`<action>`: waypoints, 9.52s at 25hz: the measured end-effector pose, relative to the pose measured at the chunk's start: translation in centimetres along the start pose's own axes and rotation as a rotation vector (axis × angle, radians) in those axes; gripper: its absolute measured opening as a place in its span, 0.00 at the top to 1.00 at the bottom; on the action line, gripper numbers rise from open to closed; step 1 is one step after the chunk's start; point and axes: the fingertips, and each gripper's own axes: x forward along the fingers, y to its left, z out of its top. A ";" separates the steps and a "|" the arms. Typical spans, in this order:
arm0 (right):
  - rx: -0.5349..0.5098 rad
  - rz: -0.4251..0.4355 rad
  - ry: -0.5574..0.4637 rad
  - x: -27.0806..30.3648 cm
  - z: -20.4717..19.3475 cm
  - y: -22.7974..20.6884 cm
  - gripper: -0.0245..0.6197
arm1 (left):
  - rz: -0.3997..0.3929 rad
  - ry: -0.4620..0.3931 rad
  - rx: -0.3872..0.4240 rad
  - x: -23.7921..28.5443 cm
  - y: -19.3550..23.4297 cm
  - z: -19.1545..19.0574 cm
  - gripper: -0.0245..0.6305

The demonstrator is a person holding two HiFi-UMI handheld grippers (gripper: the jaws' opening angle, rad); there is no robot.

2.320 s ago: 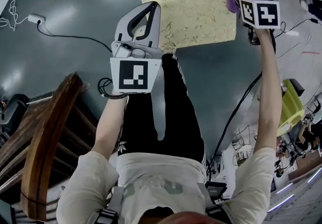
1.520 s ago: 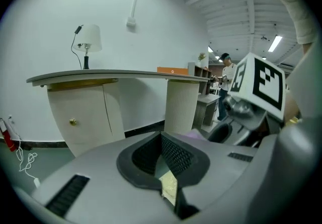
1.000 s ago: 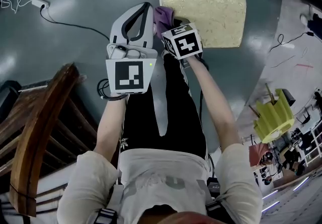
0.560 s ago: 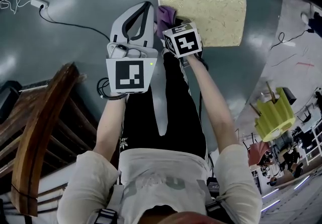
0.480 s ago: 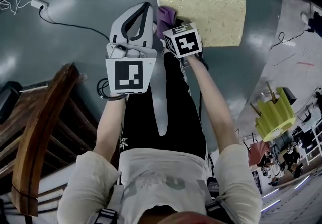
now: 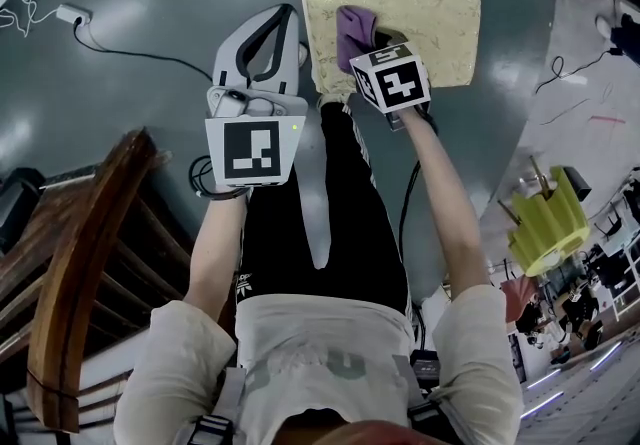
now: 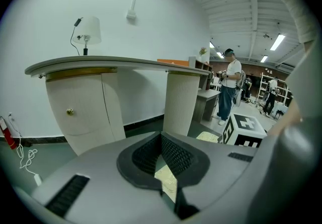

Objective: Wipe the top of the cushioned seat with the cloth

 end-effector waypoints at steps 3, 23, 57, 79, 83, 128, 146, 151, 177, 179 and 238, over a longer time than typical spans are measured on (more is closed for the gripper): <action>-0.011 -0.041 0.021 -1.1 -0.8 -2.7 0.82 | -0.007 0.001 0.004 0.3 -0.4 0.0 0.95; -0.003 -0.337 0.115 -8.9 -6.3 -19.2 0.82 | -0.078 0.010 0.052 2.2 -4.5 0.8 0.95; -0.017 -0.424 0.172 -10.5 -7.8 -23.9 0.82 | -0.123 0.014 0.076 3.6 -6.5 1.0 0.95; 0.009 -0.315 -0.129 -15.7 0.2 -15.7 0.82 | -0.098 -0.019 0.077 1.9 -5.3 2.3 0.95; -0.064 -0.208 -0.257 -18.8 4.1 -7.9 0.82 | -0.085 -0.024 0.069 1.3 -4.5 2.5 0.95; -0.118 0.061 0.001 0.3 -5.8 6.6 0.82 | -0.034 0.019 0.035 0.6 -1.8 -1.1 0.95; -0.076 -0.112 0.034 -4.9 -9.7 -4.5 0.82 | -0.082 0.020 0.048 2.2 -5.9 -0.3 0.95; -0.066 -0.184 0.047 -6.8 -11.3 -8.6 0.82 | -0.096 0.022 0.066 2.6 -6.7 0.0 0.95; -0.021 -0.411 0.122 -11.5 -15.3 -18.4 0.82 | -0.130 0.025 0.113 3.6 -8.2 0.4 0.95; -0.023 -0.429 0.130 -11.7 -15.5 -18.8 0.82 | -0.134 0.025 0.115 3.6 -8.3 0.4 0.95; -0.035 -0.667 -1.134 -59.0 17.5 20.9 0.82 | -0.081 -0.415 0.091 -26.6 -4.0 38.7 0.95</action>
